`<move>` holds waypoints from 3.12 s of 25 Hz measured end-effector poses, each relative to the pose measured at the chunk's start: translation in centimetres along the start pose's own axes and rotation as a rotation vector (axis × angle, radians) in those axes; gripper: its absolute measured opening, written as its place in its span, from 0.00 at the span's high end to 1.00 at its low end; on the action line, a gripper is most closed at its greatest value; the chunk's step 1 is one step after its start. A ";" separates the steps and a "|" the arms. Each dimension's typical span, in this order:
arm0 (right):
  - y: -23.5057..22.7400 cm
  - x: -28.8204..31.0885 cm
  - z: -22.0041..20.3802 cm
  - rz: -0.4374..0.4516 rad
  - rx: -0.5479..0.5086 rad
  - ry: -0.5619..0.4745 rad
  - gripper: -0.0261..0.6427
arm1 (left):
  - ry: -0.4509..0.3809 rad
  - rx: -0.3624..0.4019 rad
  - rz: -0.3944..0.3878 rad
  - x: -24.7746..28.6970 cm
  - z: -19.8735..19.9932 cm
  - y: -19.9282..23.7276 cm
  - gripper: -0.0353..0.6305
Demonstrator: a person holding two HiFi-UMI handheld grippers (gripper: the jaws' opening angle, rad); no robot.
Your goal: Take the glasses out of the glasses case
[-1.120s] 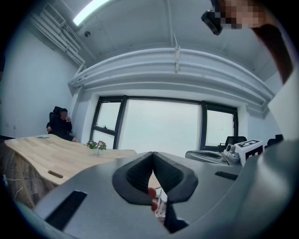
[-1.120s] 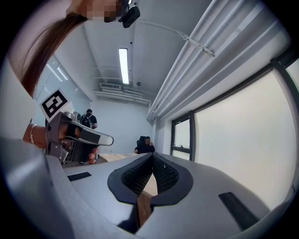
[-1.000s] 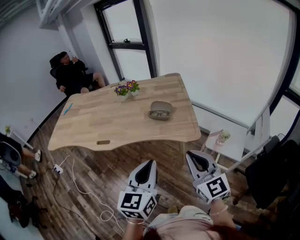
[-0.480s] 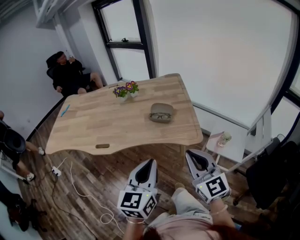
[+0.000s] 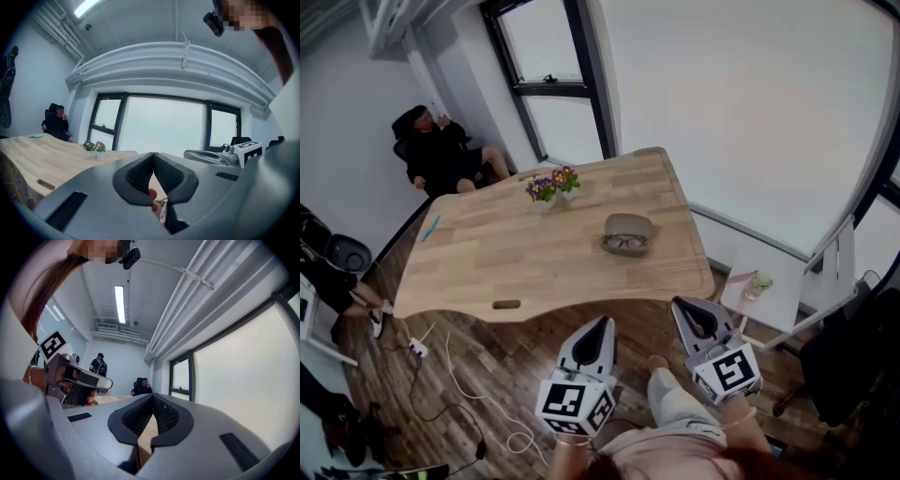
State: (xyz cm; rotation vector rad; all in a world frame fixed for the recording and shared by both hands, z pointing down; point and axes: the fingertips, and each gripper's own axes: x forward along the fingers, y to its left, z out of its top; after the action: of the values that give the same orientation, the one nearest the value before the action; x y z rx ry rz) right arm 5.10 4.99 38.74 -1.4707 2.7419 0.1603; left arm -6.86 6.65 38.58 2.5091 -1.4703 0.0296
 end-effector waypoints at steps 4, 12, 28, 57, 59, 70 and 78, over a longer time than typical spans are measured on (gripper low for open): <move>-1.3 2.2 -0.4 0.016 0.010 0.002 0.96 | 0.002 0.006 0.010 2.1 0.6 1.1 0.94; -4.3 6.5 -0.3 0.046 0.019 -0.002 0.96 | 0.000 0.004 0.025 6.6 2.2 2.8 0.94; -9.2 14.3 -2.1 0.129 0.016 0.055 0.96 | 0.011 -0.025 0.074 14.4 3.2 6.3 0.94; -11.8 25.2 -11.6 0.369 -0.099 0.288 0.95 | 0.020 -0.083 0.172 22.5 3.5 14.1 0.94; -11.5 25.8 -12.4 0.383 -0.103 0.308 0.95 | 0.023 -0.080 0.165 23.0 3.6 14.8 0.94; -9.8 28.9 -17.6 0.466 -0.147 0.441 0.93 | 0.067 -0.082 0.123 25.3 3.1 18.3 0.94; -9.5 30.2 -21.6 0.515 -0.192 0.545 0.92 | 0.094 -0.096 0.080 27.2 2.4 20.1 0.94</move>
State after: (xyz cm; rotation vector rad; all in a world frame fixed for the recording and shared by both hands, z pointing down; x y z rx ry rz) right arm -3.14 -27.49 57.33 -0.8919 3.5978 0.0310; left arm -10.95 -26.61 43.69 2.3397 -1.4965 0.0872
